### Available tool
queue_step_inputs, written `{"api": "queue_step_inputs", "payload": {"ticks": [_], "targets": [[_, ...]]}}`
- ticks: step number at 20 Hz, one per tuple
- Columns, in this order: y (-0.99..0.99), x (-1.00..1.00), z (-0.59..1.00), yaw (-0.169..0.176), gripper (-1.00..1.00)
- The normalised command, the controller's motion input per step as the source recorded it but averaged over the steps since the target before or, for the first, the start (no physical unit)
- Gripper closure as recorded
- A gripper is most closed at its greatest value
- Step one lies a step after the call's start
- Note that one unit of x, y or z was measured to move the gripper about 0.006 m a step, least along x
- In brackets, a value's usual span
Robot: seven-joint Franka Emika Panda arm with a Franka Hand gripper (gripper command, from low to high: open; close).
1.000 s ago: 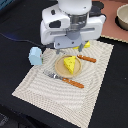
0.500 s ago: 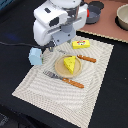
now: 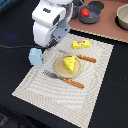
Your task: Interact with the objects in diverse but meaningful ways.
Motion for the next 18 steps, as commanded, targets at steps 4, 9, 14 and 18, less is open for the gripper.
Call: {"api": "queue_step_inputs", "payload": {"ticks": [4,9,14,18], "targets": [[-0.09,-0.75,-0.13,0.143,-1.0],[-0.35,-0.43,-0.18,0.122,-1.0],[-0.51,-0.19,-0.26,0.045,-1.0],[-0.38,-0.4,-0.25,0.006,-1.0]]}}
